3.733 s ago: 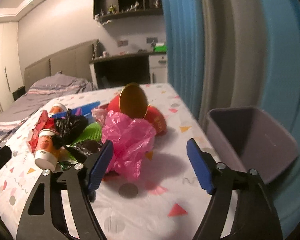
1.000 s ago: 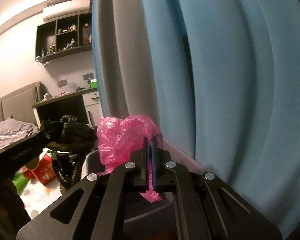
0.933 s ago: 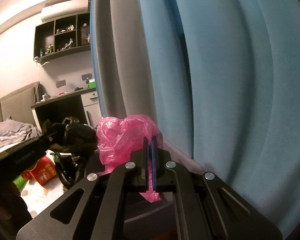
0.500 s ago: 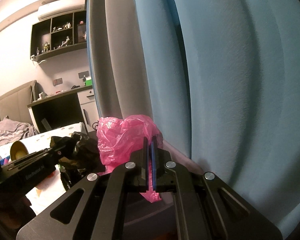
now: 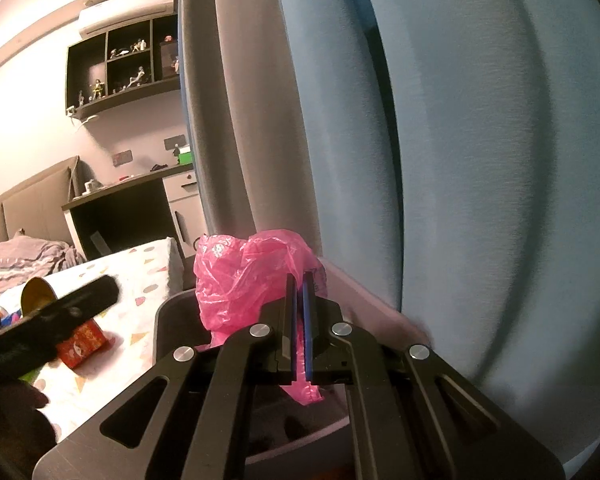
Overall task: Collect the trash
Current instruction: 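Carry both bags over the grey bin and open both tools to drop them, then move both open tools back over the trash pile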
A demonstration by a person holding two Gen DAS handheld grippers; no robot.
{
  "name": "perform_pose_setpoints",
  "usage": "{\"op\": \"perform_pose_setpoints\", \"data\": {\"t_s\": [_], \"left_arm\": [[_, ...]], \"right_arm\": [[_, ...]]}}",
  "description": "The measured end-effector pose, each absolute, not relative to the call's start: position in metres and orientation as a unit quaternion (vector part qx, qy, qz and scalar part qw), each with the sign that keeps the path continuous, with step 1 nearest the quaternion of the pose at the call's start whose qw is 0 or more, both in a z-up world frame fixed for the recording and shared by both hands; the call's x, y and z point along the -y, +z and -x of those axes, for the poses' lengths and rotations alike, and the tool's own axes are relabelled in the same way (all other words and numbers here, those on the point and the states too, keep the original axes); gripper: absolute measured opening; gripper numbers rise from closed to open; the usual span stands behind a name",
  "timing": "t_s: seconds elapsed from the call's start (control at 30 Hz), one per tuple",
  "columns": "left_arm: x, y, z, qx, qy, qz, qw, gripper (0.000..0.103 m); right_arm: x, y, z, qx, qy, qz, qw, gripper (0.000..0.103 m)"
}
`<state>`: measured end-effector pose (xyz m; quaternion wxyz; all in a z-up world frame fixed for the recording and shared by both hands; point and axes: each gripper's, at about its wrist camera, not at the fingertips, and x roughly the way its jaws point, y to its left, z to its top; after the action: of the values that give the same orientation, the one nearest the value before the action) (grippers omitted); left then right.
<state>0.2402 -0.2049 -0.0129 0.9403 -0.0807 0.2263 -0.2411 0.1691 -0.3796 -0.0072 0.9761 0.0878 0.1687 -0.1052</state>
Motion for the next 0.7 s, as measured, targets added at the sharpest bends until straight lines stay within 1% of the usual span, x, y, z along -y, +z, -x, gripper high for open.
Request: {"op": "perform_pose_setpoints", "data": {"t_s": [0.03, 0.07, 0.1, 0.13, 0.17, 0.27, 0.37, 0.43, 0.5, 0.7], "left_arm": [[0.201, -0.011, -0.237, -0.223, -0.233, 0.079, 0.943, 0.089], [0.196, -0.009, -0.232, -0.219, -0.222, 0.078, 0.947, 0.091], [0.189, -0.007, -0.226, -0.214, -0.209, 0.076, 0.951, 0.091], [0.184, -0.005, -0.224, -0.212, -0.202, 0.076, 0.953, 0.092], [0.179, -0.004, -0.221, -0.210, -0.194, 0.077, 0.955, 0.092], [0.161, -0.002, -0.209, -0.208, -0.166, 0.078, 0.961, 0.093], [0.141, -0.002, -0.199, -0.207, -0.128, 0.078, 0.967, 0.094], [0.125, -0.002, -0.191, -0.205, -0.099, 0.076, 0.971, 0.094], [0.109, -0.003, -0.188, -0.207, -0.072, 0.073, 0.973, 0.094], [0.056, -0.008, -0.164, -0.204, 0.002, 0.070, 0.977, 0.094]], "right_arm": [[0.380, -0.007, -0.168, -0.169, -0.104, -0.087, 0.976, 0.004], [0.380, -0.007, -0.168, -0.168, -0.102, -0.087, 0.977, 0.009], [0.379, -0.006, -0.167, -0.168, -0.102, -0.086, 0.977, 0.023], [0.379, -0.005, -0.166, -0.165, -0.103, -0.084, 0.977, 0.032], [0.381, -0.006, -0.162, -0.161, -0.102, -0.085, 0.978, 0.046], [0.379, -0.002, -0.159, -0.156, -0.103, -0.084, 0.979, 0.048], [0.376, 0.003, -0.149, -0.146, -0.103, -0.085, 0.980, 0.057], [0.369, 0.007, -0.141, -0.142, -0.101, -0.082, 0.981, 0.060], [0.362, 0.007, -0.134, -0.142, -0.096, -0.080, 0.982, 0.066], [0.329, 0.006, -0.113, -0.150, -0.066, -0.082, 0.983, 0.074]]}}
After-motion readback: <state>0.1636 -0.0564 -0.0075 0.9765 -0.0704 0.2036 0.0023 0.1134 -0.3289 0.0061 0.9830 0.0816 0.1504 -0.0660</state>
